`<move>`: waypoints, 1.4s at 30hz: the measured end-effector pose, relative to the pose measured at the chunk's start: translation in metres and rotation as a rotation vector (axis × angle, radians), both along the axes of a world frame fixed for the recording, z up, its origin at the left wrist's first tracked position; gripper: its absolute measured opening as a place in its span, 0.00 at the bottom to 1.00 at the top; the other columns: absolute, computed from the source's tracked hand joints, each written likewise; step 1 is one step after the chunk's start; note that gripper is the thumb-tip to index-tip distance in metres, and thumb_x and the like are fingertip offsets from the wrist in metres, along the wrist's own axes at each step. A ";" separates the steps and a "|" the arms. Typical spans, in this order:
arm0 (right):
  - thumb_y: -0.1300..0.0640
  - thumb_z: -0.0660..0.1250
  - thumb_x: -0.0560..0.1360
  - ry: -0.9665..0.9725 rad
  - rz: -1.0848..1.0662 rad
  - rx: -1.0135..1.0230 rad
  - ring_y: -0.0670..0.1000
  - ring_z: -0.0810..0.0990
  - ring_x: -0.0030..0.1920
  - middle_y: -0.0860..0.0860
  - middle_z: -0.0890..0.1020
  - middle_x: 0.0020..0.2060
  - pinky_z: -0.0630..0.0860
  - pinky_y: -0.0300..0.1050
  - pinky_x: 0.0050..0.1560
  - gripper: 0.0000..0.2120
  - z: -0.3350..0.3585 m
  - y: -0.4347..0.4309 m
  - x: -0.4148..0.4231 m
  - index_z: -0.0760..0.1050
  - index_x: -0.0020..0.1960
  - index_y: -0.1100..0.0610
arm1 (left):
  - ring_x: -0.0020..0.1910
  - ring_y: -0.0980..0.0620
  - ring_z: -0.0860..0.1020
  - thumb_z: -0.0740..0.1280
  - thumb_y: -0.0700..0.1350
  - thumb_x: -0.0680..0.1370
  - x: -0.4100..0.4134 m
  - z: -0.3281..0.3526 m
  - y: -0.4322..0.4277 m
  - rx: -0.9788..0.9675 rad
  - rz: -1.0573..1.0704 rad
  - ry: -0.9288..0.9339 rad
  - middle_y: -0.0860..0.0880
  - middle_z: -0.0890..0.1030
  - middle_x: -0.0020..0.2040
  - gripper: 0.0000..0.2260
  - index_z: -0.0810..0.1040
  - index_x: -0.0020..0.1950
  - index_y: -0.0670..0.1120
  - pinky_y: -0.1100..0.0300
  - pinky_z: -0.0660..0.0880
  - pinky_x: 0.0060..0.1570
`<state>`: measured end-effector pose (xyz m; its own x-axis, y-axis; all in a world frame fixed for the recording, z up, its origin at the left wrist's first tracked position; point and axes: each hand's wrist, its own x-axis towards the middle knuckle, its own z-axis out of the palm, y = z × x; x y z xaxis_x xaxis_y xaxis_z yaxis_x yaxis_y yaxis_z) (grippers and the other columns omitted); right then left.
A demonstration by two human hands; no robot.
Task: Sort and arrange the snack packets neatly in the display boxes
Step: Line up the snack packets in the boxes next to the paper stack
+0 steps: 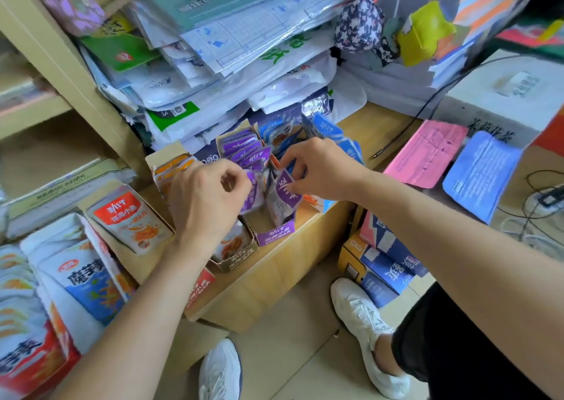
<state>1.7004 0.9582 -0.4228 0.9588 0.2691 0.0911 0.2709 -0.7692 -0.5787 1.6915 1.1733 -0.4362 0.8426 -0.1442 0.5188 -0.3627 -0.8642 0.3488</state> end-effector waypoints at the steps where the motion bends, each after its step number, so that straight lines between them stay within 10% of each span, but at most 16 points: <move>1: 0.60 0.76 0.71 -0.006 0.000 0.001 0.44 0.81 0.39 0.48 0.85 0.38 0.80 0.43 0.47 0.17 -0.001 0.000 0.000 0.80 0.60 0.56 | 0.38 0.45 0.79 0.67 0.52 0.78 0.003 0.005 0.001 -0.028 0.008 0.008 0.51 0.83 0.36 0.08 0.83 0.43 0.52 0.48 0.75 0.36; 9: 0.61 0.77 0.71 -0.021 -0.002 -0.001 0.44 0.82 0.40 0.48 0.85 0.38 0.80 0.43 0.47 0.18 -0.002 0.002 -0.001 0.80 0.61 0.56 | 0.47 0.61 0.77 0.64 0.49 0.83 0.032 0.014 0.013 -0.004 -0.194 -0.006 0.55 0.84 0.51 0.09 0.83 0.57 0.51 0.74 0.65 0.36; 13: 0.62 0.77 0.71 0.001 -0.005 0.025 0.40 0.81 0.38 0.45 0.84 0.36 0.80 0.41 0.45 0.17 -0.004 0.003 -0.001 0.81 0.59 0.54 | 0.47 0.54 0.81 0.69 0.49 0.80 0.040 0.000 0.006 0.072 -0.273 0.072 0.56 0.84 0.48 0.07 0.86 0.55 0.53 0.57 0.78 0.40; 21: 0.59 0.73 0.75 0.168 0.008 0.023 0.41 0.83 0.33 0.49 0.85 0.34 0.79 0.35 0.41 0.20 -0.005 0.002 -0.005 0.75 0.66 0.53 | 0.46 0.61 0.75 0.79 0.46 0.71 0.034 0.005 0.020 0.004 -0.317 0.136 0.59 0.78 0.49 0.17 0.81 0.58 0.53 0.66 0.74 0.45; 26: 0.62 0.70 0.78 0.340 -0.058 0.363 0.51 0.87 0.37 0.55 0.87 0.41 0.84 0.41 0.41 0.17 0.002 0.010 -0.007 0.76 0.66 0.53 | 0.39 0.56 0.71 0.77 0.38 0.70 0.023 0.005 0.024 0.113 -0.198 0.025 0.56 0.73 0.37 0.09 0.81 0.41 0.52 0.66 0.65 0.32; 30: 0.62 0.65 0.81 0.498 -0.071 0.621 0.55 0.87 0.44 0.60 0.86 0.46 0.84 0.42 0.44 0.21 0.007 0.017 -0.006 0.70 0.74 0.55 | 0.33 0.62 0.74 0.69 0.56 0.72 0.010 0.005 0.016 0.011 -0.219 0.127 0.59 0.79 0.35 0.08 0.86 0.45 0.57 0.58 0.76 0.35; 34: 0.65 0.63 0.82 0.534 0.000 0.593 0.53 0.86 0.50 0.58 0.86 0.50 0.84 0.45 0.48 0.23 0.006 0.013 -0.003 0.68 0.75 0.55 | 0.41 0.57 0.77 0.69 0.70 0.67 0.005 0.005 0.014 0.108 -0.228 0.085 0.58 0.81 0.40 0.19 0.86 0.46 0.58 0.59 0.74 0.36; 42: 0.61 0.77 0.70 -0.017 0.126 0.013 0.48 0.81 0.49 0.46 0.78 0.54 0.80 0.40 0.47 0.27 -0.011 0.011 0.006 0.74 0.67 0.50 | 0.40 0.54 0.78 0.75 0.46 0.72 0.009 -0.001 0.017 0.091 -0.121 0.053 0.57 0.82 0.39 0.05 0.86 0.45 0.55 0.61 0.73 0.34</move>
